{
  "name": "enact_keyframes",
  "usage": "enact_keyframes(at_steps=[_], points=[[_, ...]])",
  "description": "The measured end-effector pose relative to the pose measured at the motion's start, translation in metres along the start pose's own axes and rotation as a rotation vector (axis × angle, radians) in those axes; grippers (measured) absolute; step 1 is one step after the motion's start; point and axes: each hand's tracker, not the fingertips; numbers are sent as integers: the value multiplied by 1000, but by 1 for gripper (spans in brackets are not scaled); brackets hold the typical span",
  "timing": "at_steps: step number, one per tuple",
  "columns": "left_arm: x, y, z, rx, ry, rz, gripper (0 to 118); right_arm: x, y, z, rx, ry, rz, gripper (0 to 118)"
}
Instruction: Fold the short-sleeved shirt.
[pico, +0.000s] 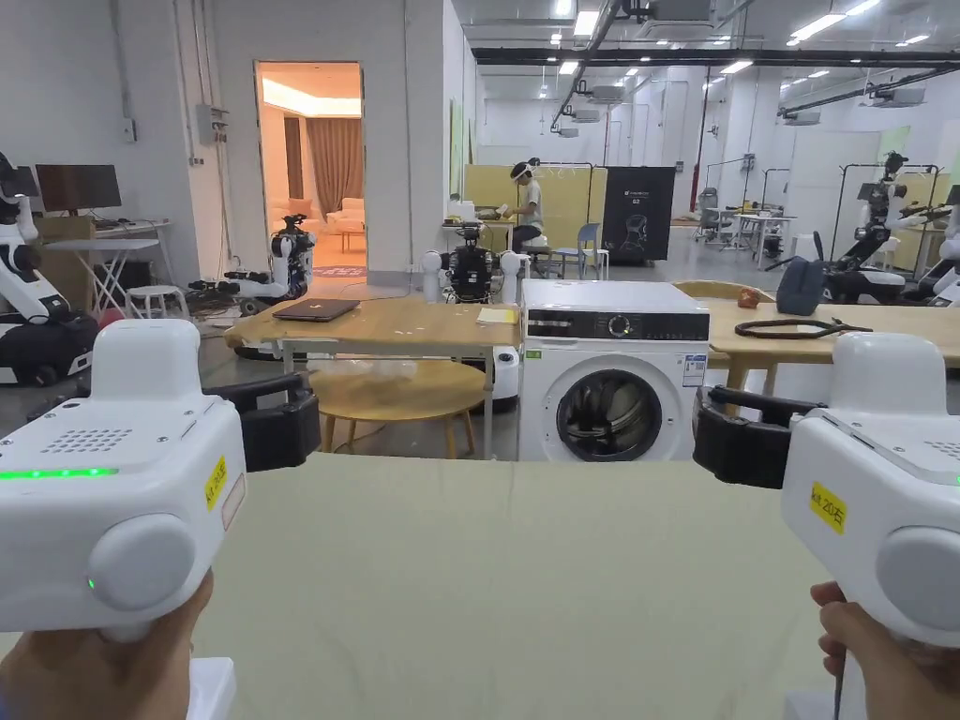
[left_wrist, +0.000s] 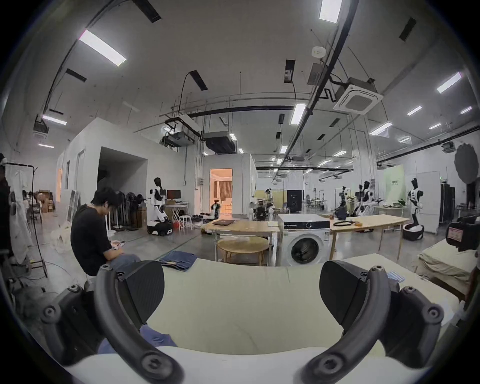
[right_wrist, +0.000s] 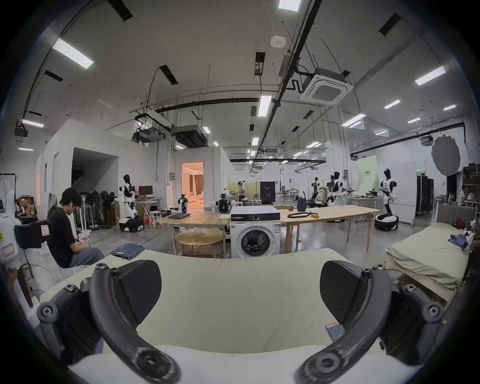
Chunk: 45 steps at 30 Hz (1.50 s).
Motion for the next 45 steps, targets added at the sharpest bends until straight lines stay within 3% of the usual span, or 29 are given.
enact_keyframes(at_steps=[9, 10, 11, 12, 14, 15, 17, 21, 25, 29, 36, 40, 45], points=[[-3, 0, -3, -10, 2, 19, 117, 1, -1, -3, -28, -6, -1, 118], [-4, 0, -4, -19, -4, 20, 108, 2, -2, -4, -28, -5, 1, 111], [-5, 0, -2, -15, -38, 16, 53, 2, -3, -2, -18, 2, 1, 69], [-4, 1, -2, -9, -36, 9, 0, 2, -3, 1, 12, 1, -10, 0], [6, -5, -5, 34, 45, -63, 0, 14, 1, -2, 17, -10, 5, 0], [8, -6, -1, 24, 40, -69, 0, 22, 6, -3, 1, 30, -1, 0], [7, -6, 1, 4, -13, -33, 0, 33, 10, -8, 3, 16, -3, 0], [-2, -8, 8, 15, 27, -38, 0, -2, -2, -13, 0, 33, -3, 0], [-49, -9, 23, -29, 89, -9, 0, -59, -4, -21, -2, 143, 34, 0], [-113, -9, 58, -45, 262, -32, 0, -141, -10, -40, -12, 346, 36, 0], [-213, -5, 136, -102, 553, -70, 0, -290, -23, -18, -26, 724, 70, 0], [-246, -8, 159, -135, 632, -82, 0, -334, -39, -17, -82, 837, 56, 0], [-270, -17, 152, -223, 636, -71, 0, -354, -53, -21, -128, 855, 105, 0]])
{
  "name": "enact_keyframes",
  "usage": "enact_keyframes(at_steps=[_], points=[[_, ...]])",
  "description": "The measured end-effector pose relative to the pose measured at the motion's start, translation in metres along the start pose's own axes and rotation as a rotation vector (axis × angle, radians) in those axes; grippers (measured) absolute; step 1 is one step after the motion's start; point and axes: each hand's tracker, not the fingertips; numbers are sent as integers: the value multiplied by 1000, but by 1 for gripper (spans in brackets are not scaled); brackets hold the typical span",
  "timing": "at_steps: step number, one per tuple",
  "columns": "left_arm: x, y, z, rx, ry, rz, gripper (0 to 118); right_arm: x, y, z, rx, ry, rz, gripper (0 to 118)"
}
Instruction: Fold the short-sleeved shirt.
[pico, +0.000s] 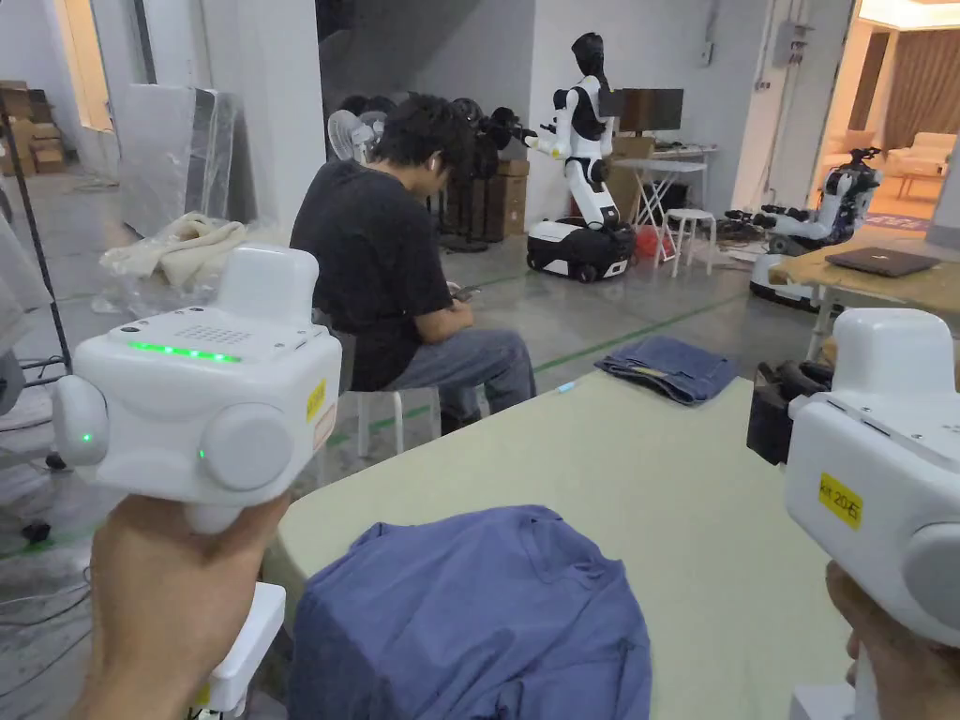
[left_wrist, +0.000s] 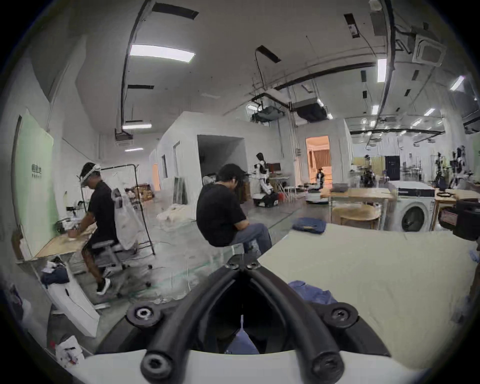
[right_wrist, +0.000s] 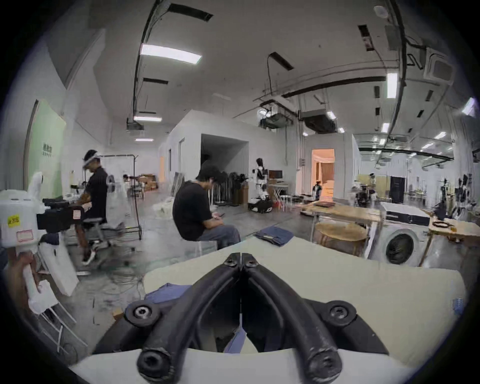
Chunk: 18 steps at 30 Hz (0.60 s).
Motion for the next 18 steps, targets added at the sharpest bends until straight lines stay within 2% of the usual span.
enact_keyframes(at_steps=[3, 6, 8, 12, 14, 16, 18], points=[[4, -4, -38, -133, -103, 21, 0, 3, -14, -13, -61, 32, -30, 0], [20, -25, -109, -474, -307, 54, 0, 1, -29, -28, -139, 28, 1, 0], [35, -62, -160, -710, -405, 28, 0, -1, -40, -41, -185, 42, 6, 0], [59, -151, -222, -978, -323, -17, 0, -9, -61, -63, -266, 69, 8, 0], [60, -178, -245, -1021, -297, -40, 0, -12, -71, -71, -293, 82, 18, 0], [60, -190, -262, -1027, -324, 36, 0, -13, -81, -79, -310, 76, 23, 0], [63, -188, -264, -1025, -314, 45, 0, -11, -88, -88, -336, 81, 24, 0]])
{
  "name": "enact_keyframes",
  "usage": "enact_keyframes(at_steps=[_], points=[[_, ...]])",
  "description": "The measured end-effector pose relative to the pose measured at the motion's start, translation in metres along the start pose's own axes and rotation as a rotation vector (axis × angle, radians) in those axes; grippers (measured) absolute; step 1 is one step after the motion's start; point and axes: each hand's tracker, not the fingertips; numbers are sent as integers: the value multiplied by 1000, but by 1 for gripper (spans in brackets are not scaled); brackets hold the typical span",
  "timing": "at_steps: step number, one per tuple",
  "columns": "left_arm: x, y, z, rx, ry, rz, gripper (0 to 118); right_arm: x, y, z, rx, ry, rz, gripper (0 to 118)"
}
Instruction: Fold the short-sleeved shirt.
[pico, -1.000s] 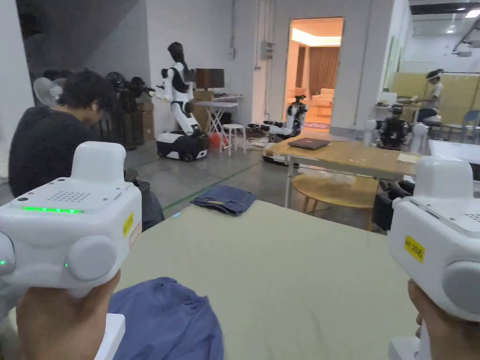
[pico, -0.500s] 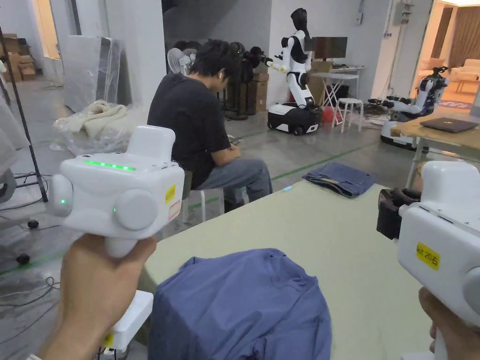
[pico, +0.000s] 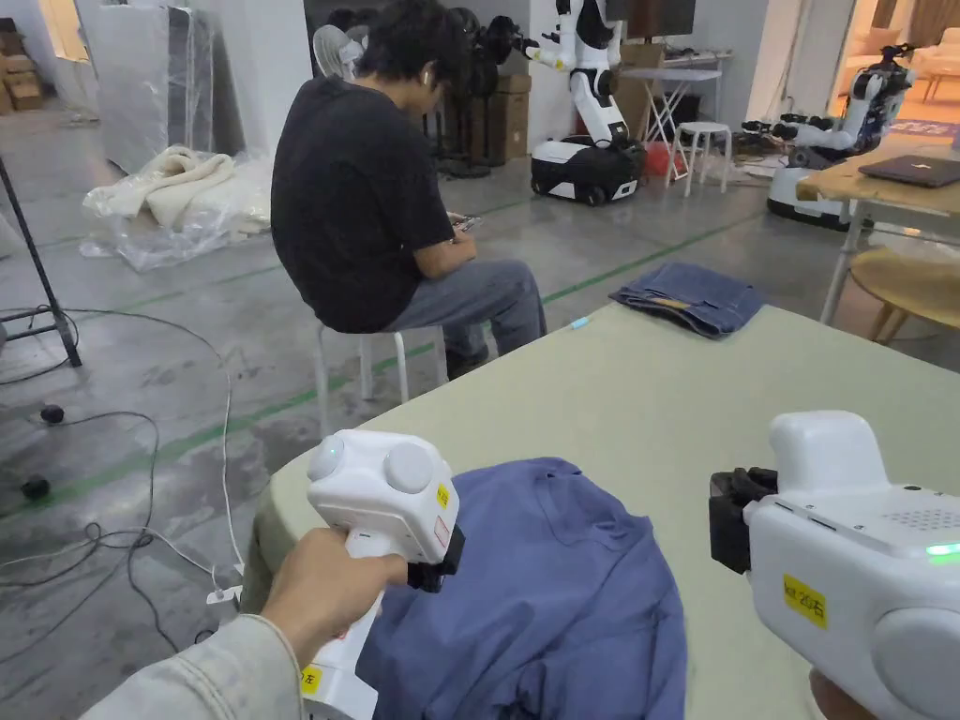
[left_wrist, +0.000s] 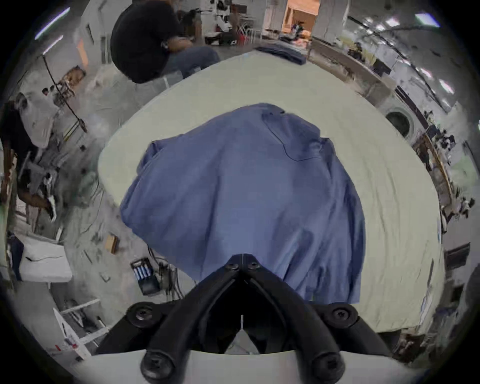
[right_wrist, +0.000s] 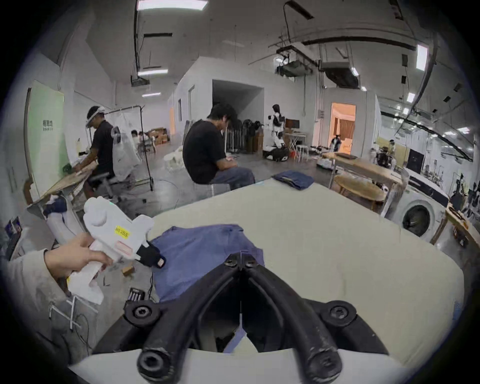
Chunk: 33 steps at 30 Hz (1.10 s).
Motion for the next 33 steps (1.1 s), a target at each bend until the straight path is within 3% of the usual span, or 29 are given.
enact_keyframes(at_steps=[1, 2, 4, 5, 7, 10, 11, 12, 13, 14, 19, 21, 24, 33], points=[[0, 5, -3, 12, 18, -2, 0, 2, -2, -4, -7, 1, -5, 0], [-1, 10, -8, 20, 33, -2, 16, 3, -4, -6, -11, 0, -10, 0], [-8, 22, -28, 19, 57, -6, 97, 4, -5, -11, -24, -1, -16, 0], [-11, 25, -39, 22, 86, 5, 117, 4, -5, -13, -30, -2, -16, 0], [-13, 30, -53, 29, 166, 20, 117, 5, -6, -14, -35, -13, -2, 0], [-16, 33, -80, -60, 111, 30, 114, 9, -7, -17, -43, -22, 12, 0], [-14, 32, -89, -89, 113, 30, 87, 12, -7, -17, -46, -24, 7, 0], [-17, 36, -101, -107, 122, -1, 36, 15, -8, -16, -47, -25, -7, 0], [-16, 35, -109, -115, 151, -9, 10, 17, -9, -14, -47, -25, -18, 0], [-15, 35, -111, -91, 204, -14, 0, 19, -10, -12, -47, -28, -17, 0], [42, -17, -50, 23, 62, -37, 0, 41, -17, 11, -32, -69, -32, 0], [46, 0, -52, 38, -74, -2, 0, 52, -20, 27, -3, -79, -71, 0], [95, 23, -54, 80, -229, -75, 0, 72, -24, 61, 42, -130, -109, 0], [386, -19, 0, 67, -629, -469, 0, 144, -45, 198, 152, -368, -193, 0]])
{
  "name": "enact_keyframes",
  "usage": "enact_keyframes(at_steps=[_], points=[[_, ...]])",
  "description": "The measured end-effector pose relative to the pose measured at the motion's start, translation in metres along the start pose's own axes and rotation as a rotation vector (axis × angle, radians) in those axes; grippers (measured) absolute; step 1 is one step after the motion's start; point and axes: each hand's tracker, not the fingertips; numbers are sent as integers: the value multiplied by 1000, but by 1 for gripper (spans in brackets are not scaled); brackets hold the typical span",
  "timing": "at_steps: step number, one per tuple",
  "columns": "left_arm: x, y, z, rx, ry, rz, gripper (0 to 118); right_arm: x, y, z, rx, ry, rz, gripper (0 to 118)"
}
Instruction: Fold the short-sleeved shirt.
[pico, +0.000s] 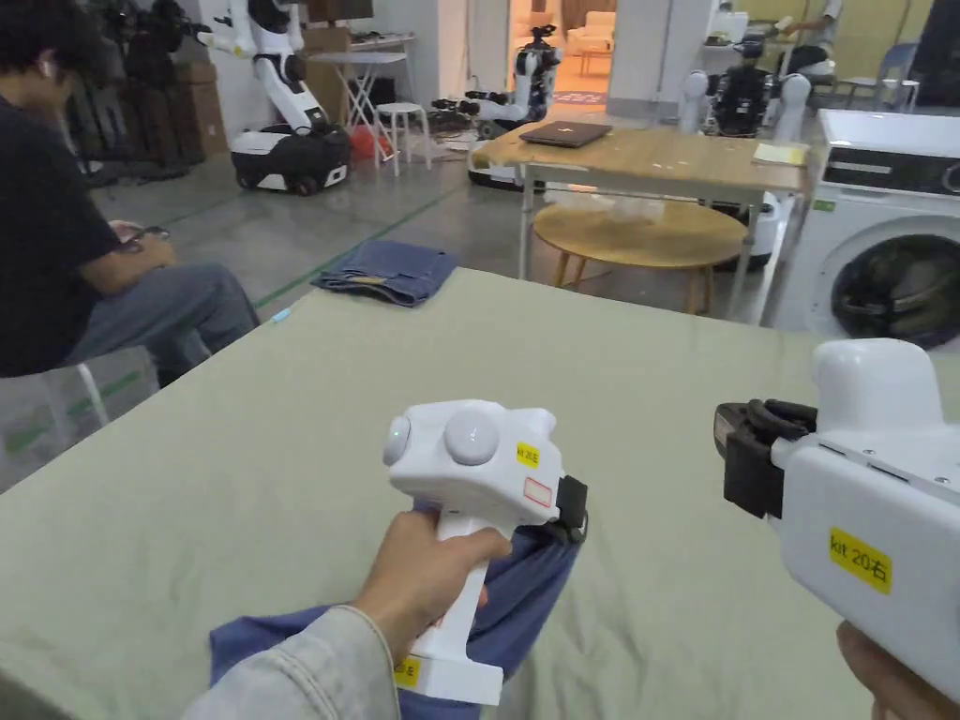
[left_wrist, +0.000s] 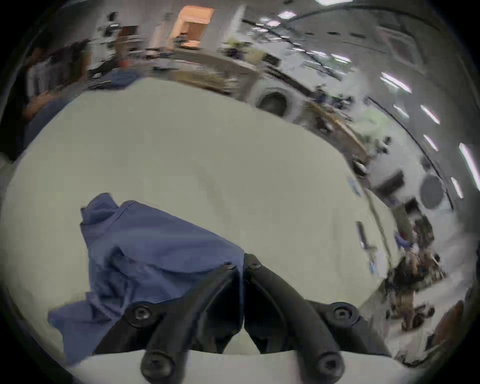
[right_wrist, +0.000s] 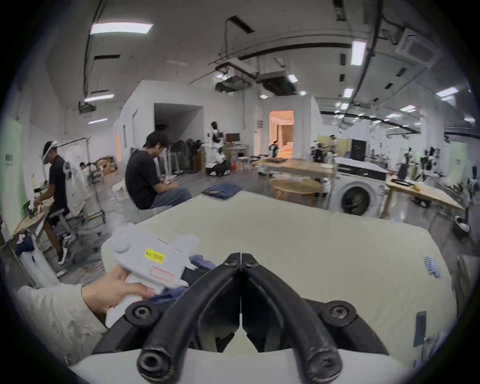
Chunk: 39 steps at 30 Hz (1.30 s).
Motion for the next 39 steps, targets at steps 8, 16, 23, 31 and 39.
enact_keyframes(at_steps=[8, 16, 23, 31, 39], points=[[218, -54, -115, -251, -236, -389, 0, 89, -6, 101, 78, -229, -67, 0], [248, -155, -197, -447, -179, -527, 0, 141, -41, 131, 29, -315, -145, 0], [204, -78, -97, -167, -269, -269, 107, 144, -44, 135, 38, -318, -165, 0], [134, -44, 122, 451, 155, -267, 0, 141, -49, 127, 26, -342, -123, 0], [50, -70, 177, 395, 335, -168, 0, 146, -54, 119, 3, -333, -161, 0]])
